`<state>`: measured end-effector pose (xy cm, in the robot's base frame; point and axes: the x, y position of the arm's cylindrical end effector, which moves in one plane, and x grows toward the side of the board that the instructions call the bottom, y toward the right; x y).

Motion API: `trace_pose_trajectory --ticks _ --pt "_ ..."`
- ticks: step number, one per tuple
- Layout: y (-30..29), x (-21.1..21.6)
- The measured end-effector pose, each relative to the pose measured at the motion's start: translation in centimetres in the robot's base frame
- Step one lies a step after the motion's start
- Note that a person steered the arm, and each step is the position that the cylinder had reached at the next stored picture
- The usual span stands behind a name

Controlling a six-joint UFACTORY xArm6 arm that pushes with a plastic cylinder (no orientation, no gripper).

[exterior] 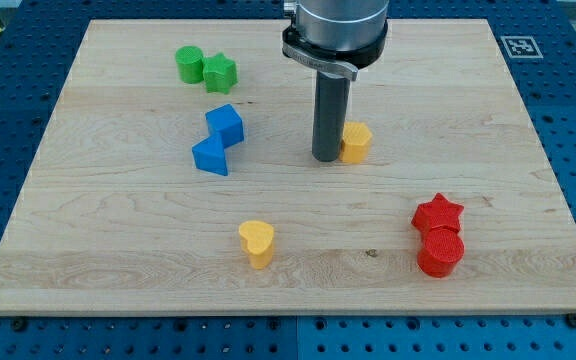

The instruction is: Push the heart closely to the hexagon

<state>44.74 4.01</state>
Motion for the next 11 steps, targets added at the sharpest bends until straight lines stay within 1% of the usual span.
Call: trace_pose_trajectory --ticks 3,4,5,6,7,8,11 --pt "0.0 10.0" --pt "-1.6 13.0" --pt "-6.4 15.5" --pt "-12.8 15.6" --pt "-11.4 15.5" --pt "-8.1 15.2" --pt "-9.2 12.6"
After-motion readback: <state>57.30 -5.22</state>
